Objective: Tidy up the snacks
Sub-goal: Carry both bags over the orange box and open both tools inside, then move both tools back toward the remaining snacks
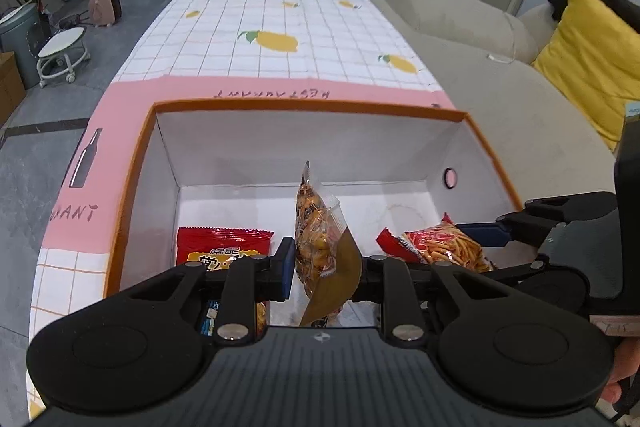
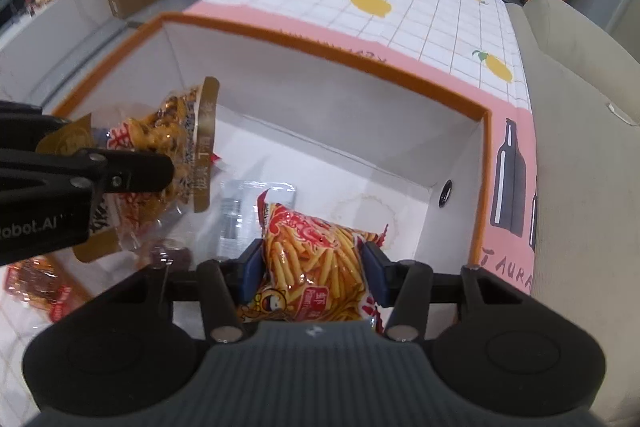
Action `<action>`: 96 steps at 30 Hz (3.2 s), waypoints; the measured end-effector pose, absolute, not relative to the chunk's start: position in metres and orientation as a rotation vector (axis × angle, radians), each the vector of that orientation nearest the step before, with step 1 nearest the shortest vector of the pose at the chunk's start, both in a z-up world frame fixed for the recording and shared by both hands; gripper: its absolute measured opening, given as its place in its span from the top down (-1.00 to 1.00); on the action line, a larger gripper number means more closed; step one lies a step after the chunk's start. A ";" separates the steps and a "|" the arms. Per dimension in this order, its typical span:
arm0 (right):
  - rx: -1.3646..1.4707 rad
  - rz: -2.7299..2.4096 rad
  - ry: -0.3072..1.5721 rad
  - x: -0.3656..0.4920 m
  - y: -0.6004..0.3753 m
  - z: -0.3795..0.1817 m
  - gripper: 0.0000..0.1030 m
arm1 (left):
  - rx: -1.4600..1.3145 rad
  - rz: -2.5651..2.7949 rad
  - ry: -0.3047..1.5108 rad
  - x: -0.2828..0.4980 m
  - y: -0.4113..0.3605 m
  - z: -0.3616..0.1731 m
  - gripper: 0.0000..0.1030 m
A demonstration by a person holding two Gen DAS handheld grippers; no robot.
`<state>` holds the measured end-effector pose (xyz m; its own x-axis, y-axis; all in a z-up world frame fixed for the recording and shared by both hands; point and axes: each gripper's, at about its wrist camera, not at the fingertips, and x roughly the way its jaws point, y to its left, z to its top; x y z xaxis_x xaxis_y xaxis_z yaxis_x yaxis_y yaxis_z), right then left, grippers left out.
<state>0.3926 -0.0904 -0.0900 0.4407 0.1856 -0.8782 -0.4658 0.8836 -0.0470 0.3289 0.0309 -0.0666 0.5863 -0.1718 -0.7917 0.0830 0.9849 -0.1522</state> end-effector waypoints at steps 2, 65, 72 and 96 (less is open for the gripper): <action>-0.321 0.404 1.048 0.395 -0.087 -0.095 0.03 | -0.080 -0.144 0.938 0.335 0.028 -0.071 0.49; -0.138 0.241 0.741 0.220 -0.130 -0.005 -0.92 | 0.028 0.020 0.565 0.143 0.035 0.004 -0.74; -0.069 0.207 0.768 0.164 -0.144 -0.030 -0.92 | -0.008 0.025 0.642 0.118 0.042 -0.021 -0.74; -0.039 0.209 0.916 0.116 -0.136 -0.117 -0.44 | -0.241 0.074 0.953 0.129 0.027 -0.120 -0.61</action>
<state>0.1160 -0.1365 -0.1167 0.5898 0.1631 -0.7909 -0.1967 0.9789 0.0552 0.1292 0.0271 -0.1203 0.5787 -0.0437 -0.8144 -0.1682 0.9707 -0.1716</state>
